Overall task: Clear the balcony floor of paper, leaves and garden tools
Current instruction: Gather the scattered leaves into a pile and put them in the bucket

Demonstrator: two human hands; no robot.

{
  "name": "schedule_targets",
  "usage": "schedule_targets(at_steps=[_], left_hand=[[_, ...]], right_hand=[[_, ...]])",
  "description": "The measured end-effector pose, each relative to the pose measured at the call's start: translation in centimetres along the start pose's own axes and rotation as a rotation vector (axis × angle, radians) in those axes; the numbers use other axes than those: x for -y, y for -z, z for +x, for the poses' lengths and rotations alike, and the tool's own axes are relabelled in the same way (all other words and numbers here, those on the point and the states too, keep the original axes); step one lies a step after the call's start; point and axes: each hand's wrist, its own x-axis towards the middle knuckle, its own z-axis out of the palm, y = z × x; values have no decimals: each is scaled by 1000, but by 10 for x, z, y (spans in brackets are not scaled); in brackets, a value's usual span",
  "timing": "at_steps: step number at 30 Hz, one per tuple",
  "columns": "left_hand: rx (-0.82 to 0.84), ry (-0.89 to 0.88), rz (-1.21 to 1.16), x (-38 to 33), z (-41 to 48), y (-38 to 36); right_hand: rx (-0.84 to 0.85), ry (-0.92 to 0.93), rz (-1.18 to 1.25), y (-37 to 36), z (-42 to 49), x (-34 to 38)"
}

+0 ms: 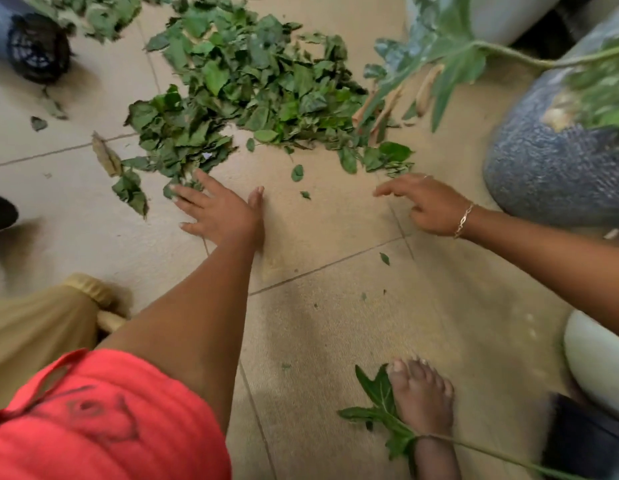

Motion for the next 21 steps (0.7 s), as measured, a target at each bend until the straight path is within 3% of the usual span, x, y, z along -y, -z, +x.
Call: schedule_targets(at_steps=[1,4,5,6,8,10,12,17,21], left_hand=[[35,11,14,-1,1,2],[58,20,45,-5,4,3],[58,25,43,-7,4,3],[58,31,44,-8,4,3],[61,46,56,-10,4,4],[67,56,60,-10,5,5],[72,64,54,-11,5,6],[86,76,65,-13,-1,10],[74,86,107,-17,-6,14]], right_hand=[[73,-17,-31,6,-4,-2],[560,-32,-43,-5,-20,11],[595,-6,-9,-15,-25,15],[519,14,33,-23,-26,15],[175,-45,121,-20,-25,8],[19,-75,96,-5,-30,3],[74,-71,95,-2,-46,6],[447,55,232,-45,-108,62],[464,68,315,-64,-138,73]])
